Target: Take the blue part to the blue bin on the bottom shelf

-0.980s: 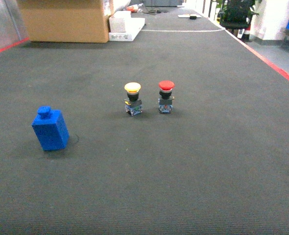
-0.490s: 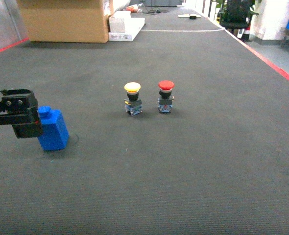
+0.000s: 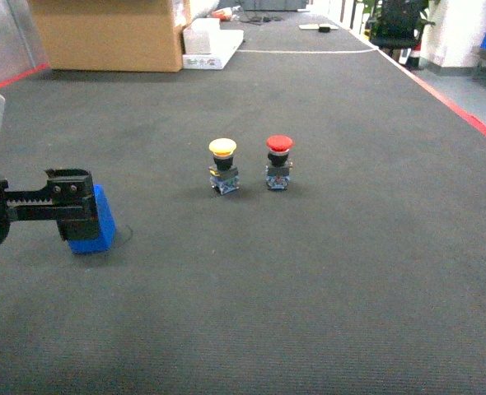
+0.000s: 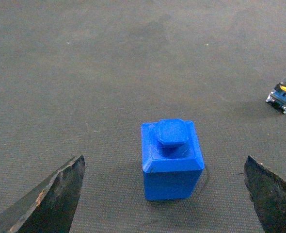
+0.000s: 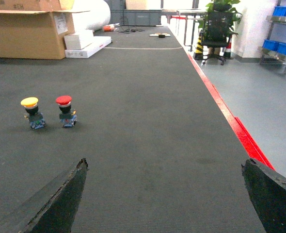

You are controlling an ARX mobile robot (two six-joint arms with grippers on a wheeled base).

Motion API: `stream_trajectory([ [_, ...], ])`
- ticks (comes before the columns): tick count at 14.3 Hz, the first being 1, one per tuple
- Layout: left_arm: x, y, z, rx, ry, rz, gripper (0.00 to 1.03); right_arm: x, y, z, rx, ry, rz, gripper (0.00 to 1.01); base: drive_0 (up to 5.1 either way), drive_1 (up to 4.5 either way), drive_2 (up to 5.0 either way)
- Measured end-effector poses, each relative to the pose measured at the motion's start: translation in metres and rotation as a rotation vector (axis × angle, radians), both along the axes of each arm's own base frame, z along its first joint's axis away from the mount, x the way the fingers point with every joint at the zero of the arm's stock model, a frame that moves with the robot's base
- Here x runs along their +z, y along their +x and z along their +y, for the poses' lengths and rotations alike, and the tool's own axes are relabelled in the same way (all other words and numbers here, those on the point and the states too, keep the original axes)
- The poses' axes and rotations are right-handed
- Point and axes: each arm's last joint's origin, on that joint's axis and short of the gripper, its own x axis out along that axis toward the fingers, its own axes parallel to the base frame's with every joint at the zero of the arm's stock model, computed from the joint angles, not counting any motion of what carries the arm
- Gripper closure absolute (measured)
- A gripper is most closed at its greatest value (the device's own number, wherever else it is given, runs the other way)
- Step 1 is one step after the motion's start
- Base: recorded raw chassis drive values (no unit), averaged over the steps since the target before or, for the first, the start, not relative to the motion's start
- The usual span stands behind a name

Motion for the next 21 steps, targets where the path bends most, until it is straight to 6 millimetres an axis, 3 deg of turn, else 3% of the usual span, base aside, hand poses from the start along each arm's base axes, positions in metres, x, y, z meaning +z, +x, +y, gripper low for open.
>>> stream_trajectory([
  [13,-0.040,0.046,-0.006,0.014,0.003,0.074,0.05,0.000,0.000,0.000,0.000,0.000,0.000,0.03,0.0,0.00,0.0],
  [21,-0.054,0.068,-0.001,0.061,-0.048,0.096,0.05,0.000,0.000,0.000,0.000,0.000,0.000,0.03,0.0,0.00,0.0],
])
